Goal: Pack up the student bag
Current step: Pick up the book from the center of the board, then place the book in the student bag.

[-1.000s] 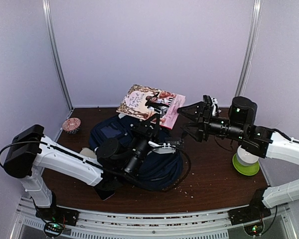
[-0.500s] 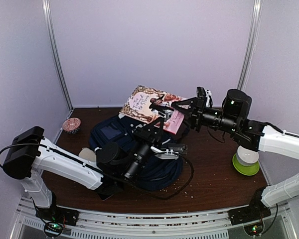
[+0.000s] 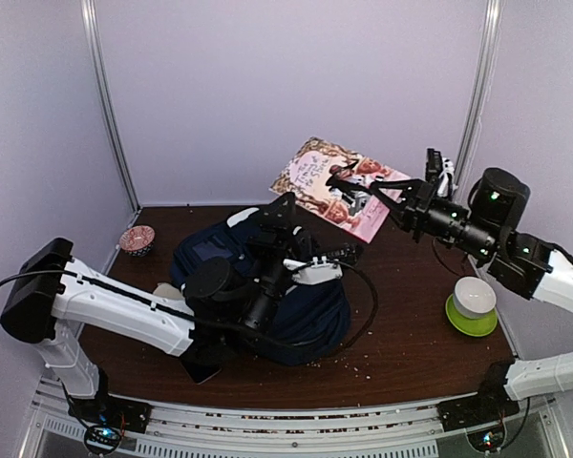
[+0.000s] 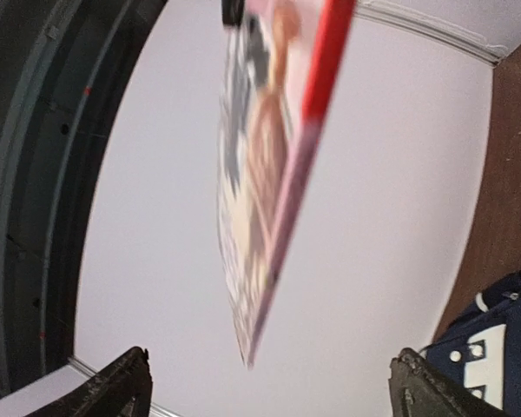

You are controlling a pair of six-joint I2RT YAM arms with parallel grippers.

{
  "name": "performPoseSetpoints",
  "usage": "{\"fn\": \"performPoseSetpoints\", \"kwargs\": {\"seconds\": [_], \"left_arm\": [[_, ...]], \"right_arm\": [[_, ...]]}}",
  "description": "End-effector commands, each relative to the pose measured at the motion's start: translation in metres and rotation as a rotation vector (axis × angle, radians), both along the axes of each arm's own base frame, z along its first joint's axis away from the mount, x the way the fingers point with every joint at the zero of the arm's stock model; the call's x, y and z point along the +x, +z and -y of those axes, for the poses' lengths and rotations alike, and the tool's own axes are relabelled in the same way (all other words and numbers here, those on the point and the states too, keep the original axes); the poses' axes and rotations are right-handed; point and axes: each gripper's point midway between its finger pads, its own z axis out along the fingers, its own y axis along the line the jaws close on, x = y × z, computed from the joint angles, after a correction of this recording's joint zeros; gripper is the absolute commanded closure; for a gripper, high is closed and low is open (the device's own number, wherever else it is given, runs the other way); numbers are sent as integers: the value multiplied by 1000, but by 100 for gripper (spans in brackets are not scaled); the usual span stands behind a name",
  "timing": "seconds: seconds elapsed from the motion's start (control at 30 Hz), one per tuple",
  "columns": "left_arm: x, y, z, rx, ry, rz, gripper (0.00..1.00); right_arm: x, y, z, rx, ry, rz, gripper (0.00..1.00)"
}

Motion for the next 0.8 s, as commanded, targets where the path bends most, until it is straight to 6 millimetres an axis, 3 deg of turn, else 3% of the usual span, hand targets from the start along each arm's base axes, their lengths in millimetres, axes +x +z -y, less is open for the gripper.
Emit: {"fn": "performPoseSetpoints", "kwargs": {"seconds": [0.0, 0.1, 0.2, 0.33, 0.4, 0.5, 0.57, 0.7, 0.77], "left_arm": [[11, -13, -26, -110, 49, -239, 2], [7, -29, -38, -201, -11, -451, 2], [0, -55, -45, -260, -95, -733, 2], [-25, -99, -33, -257, -231, -1116, 3], [-31, -119, -27, -271, -217, -1254, 7], [-50, -159, -10, -231, -199, -1458, 20], [-60, -169, -1, -224, -224, -1536, 27], [-63, -171, 15, -227, -261, -1570, 36], [-62, -181, 22, -199, -243, -1592, 40]], "right_arm": [[15, -12, 69, -173, -341, 64, 100], [11, -24, 102, -269, -457, 57, 100], [6, -39, 122, -338, -506, 46, 100], [0, -74, 131, -423, -508, 1, 100], [-3, -91, 135, -450, -504, -24, 100], [-9, -108, 138, -457, -495, -49, 100], [-12, -115, 140, -455, -491, -58, 100], [-15, -123, 140, -455, -481, -70, 100], [-15, -124, 140, -457, -476, -73, 100]]}}
